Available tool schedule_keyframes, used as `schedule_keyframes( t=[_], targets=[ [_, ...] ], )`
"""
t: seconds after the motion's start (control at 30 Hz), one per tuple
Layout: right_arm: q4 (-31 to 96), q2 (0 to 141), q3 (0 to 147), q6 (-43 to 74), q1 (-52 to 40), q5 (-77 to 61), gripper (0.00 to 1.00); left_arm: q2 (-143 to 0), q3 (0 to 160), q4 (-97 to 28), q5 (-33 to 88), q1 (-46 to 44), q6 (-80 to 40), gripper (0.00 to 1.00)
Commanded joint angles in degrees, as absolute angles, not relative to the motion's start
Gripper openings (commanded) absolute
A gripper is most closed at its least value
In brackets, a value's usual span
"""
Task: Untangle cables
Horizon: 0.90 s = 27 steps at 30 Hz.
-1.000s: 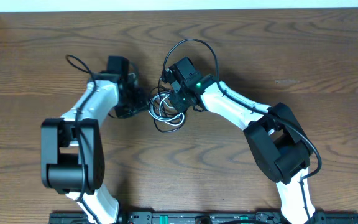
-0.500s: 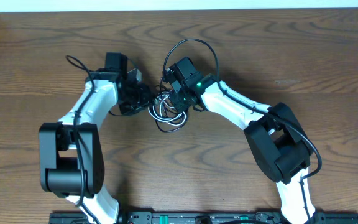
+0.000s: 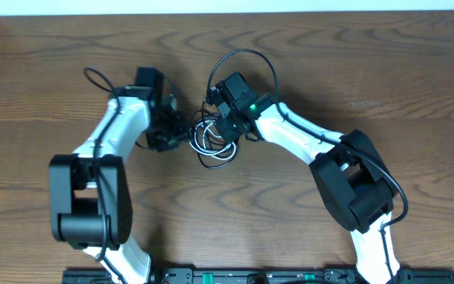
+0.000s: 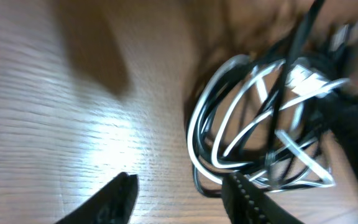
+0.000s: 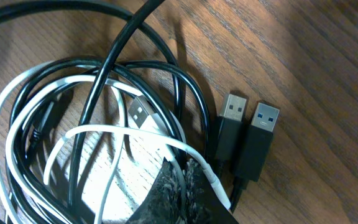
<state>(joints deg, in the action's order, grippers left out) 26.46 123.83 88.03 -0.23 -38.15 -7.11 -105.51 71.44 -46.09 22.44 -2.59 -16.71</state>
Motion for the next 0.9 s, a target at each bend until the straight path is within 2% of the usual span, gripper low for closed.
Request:
schedule_keyframes(
  t=[0.0, 0.13, 0.27, 0.3, 0.4, 0.53, 0.63, 0.7, 0.73, 0.77, 0.87],
  targets=[
    [26.6, 122.2, 88.3, 0.2, -38.0, -7.7, 0.01, -102.1, 73.4, -46.4, 27.3, -1.4, -16.6, 0.53],
    [26.6, 122.2, 88.3, -0.6, -38.0, -10.0, 0.01, -102.7, 72.2, -43.9, 27.8, -2.8, -16.6, 0.6],
    [26.6, 122.2, 88.3, -2.0, -38.0, -12.2, 0.01, -104.2, 69.1, -38.4, 27.2, -5.2, -16.6, 0.6],
    [26.6, 122.2, 88.3, -2.0, -38.0, -12.2, 0.01, -104.8, 68.5, -37.5, 26.0, -5.7, -16.6, 0.56],
    [26.6, 122.2, 88.3, -2.0, -37.9, -12.2, 0.01, -107.2, 68.1, -36.9, 20.6, -6.3, -17.8, 0.3],
    [26.6, 122.2, 88.3, -2.0, -37.9, -12.2, 0.01, -110.1, 68.1, -35.5, 18.0, -6.3, -18.4, 0.2],
    [26.7, 122.2, 88.3, -1.8, -37.9, -12.2, 0.01, -112.4, 68.1, -34.1, 18.0, -6.3, -19.6, 0.19],
    [27.1, 122.2, 88.3, -1.8, -38.0, -12.7, 0.18, -113.4, 68.1, -33.0, 18.0, -6.3, -19.9, 0.19],
    [27.3, 122.2, 88.3, -1.8, -38.1, -13.0, 0.23, -113.6, 68.1, -32.6, 18.0, -6.3, -19.9, 0.19],
    [27.6, 122.2, 88.3, -1.8, -38.1, -13.3, 0.27, -113.7, 68.1, -32.3, 18.0, -6.3, -19.9, 0.19],
    [28.4, 122.1, 88.3, -1.8, -38.1, -14.5, 0.27, -113.7, 68.1, -31.5, 18.0, -6.3, -19.9, 0.19]
  ],
)
